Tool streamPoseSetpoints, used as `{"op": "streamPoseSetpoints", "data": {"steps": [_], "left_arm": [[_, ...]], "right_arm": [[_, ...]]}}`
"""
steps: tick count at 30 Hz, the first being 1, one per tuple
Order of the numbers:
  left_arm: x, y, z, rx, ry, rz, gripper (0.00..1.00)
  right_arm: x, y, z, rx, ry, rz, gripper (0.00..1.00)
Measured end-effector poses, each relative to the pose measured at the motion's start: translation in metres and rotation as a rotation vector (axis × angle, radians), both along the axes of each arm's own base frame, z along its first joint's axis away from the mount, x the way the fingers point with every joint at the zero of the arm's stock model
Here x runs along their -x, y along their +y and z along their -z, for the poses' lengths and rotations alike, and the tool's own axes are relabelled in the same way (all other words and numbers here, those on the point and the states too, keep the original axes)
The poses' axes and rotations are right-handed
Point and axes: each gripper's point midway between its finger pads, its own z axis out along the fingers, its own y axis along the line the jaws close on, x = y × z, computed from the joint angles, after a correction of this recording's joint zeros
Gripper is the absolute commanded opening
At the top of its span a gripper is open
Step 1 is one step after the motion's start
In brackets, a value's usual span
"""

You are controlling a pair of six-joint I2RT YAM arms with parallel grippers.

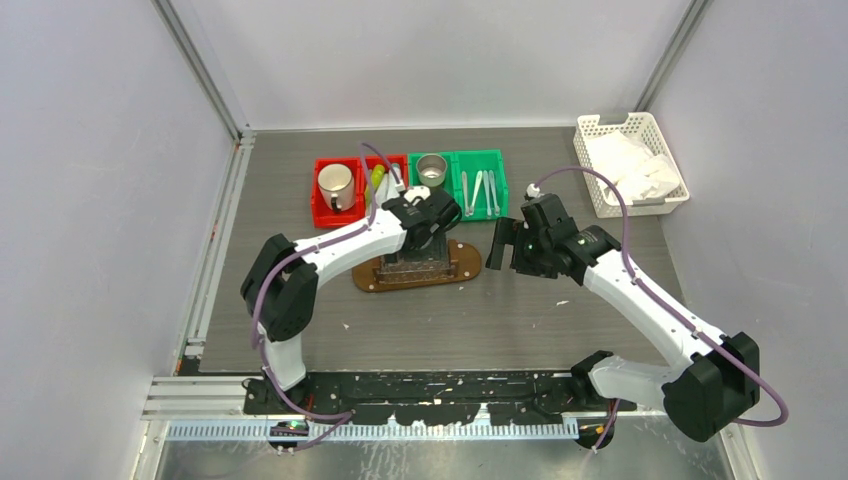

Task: Prepare toiletry sets of a toothbrush and toothpaste on the tray

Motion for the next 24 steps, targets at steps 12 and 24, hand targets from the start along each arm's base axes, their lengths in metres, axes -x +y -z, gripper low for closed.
{"op": "streamPoseSetpoints", "data": {"steps": [12, 24], "left_arm": [[0.0012, 0.0019, -0.0059, 0.006, -0.007, -0.004, 0.61], [0.0021, 0.0009, -0.0094, 0.018, -0.008, -0.002, 0.79]], "right_arm": [[0.0003, 0.0023, -0.0004, -0.002, -0.004, -0.007, 1.0], [0.0017, 0.0084, 0.0055, 0.007, 0.012, -0.028, 1.0]]}}
